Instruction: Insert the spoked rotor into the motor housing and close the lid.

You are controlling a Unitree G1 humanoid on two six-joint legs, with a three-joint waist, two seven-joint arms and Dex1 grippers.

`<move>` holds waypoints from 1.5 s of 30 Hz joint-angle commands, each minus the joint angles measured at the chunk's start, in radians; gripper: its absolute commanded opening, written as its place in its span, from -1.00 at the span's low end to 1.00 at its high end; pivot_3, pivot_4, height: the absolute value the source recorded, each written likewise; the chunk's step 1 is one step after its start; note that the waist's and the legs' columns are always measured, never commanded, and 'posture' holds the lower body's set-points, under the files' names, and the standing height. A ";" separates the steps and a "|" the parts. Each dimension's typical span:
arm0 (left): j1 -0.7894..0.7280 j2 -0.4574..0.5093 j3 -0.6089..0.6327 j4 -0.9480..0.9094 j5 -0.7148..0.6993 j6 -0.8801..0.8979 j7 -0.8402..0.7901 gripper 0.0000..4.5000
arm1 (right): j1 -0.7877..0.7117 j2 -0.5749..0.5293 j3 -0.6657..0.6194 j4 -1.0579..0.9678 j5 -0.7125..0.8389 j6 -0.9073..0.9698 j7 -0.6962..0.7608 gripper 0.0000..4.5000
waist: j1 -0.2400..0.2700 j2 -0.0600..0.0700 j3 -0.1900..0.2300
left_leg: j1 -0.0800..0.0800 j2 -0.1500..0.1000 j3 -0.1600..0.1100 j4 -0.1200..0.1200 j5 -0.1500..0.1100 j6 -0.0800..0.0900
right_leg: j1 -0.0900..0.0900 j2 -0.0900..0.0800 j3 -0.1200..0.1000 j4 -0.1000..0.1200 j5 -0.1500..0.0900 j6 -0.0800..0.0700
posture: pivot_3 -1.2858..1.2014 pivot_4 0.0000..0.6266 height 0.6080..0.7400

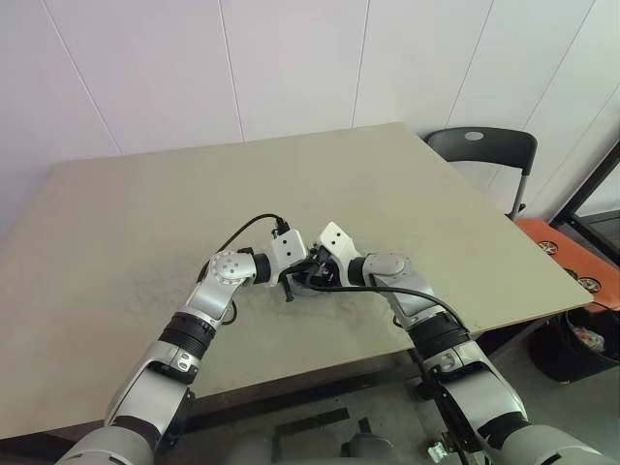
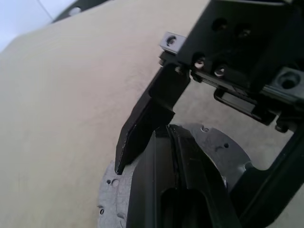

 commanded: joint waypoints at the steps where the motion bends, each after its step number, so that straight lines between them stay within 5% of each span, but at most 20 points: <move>1: 0.034 0.047 -0.031 -0.041 0.015 0.075 -0.086 -1.00 | 0.039 -0.005 0.031 0.030 -0.017 0.046 0.005 0.39 | -0.002 0.000 0.000 | 0.000 0.000 0.000 0.000 0.000 0.000 | 0.000 0.000 0.000 0.000 0.000 0.000 | 0.03 -1.00 1.00; 16: 0.111 0.053 0.012 -0.119 -0.001 0.092 -0.039 -1.00 | 0.034 0.025 -0.033 -0.031 0.099 0.149 0.067 0.39 | 0.005 0.000 0.000 | 0.000 0.001 0.000 -0.001 0.000 0.000 | 0.000 -0.001 0.001 -0.001 0.000 0.000 | 0.03 -1.00 1.00; 21: 0.142 0.022 0.004 -0.091 0.008 0.058 -0.011 -1.00 | 0.036 0.033 -0.089 -0.085 0.167 0.241 0.078 0.99 | 0.010 -0.002 -0.002 | -0.001 0.000 0.000 0.000 -0.001 0.001 | 0.000 -0.001 0.000 -0.002 0.000 0.000 | 0.03 -1.00 1.00; 33: 0.164 0.016 0.024 -0.129 -0.034 0.093 -0.066 -1.00 | 0.064 0.022 -0.136 -0.227 0.318 0.373 0.169 0.99 | 0.003 -0.005 -0.004 | -0.003 0.000 0.000 -0.002 -0.001 0.001 | -0.002 -0.002 0.000 -0.003 0.000 0.000 | 0.03 -1.00 1.00; 45: 0.167 0.040 0.019 -0.174 -0.044 0.145 -0.102 -1.00 | -0.002 0.025 -0.231 -0.102 0.318 0.302 0.043 0.99 | 0.006 -0.005 -0.003 | -0.002 0.000 0.000 0.000 -0.001 0.001 | -0.001 -0.002 0.000 -0.003 0.000 0.000 | 0.03 -1.00 1.00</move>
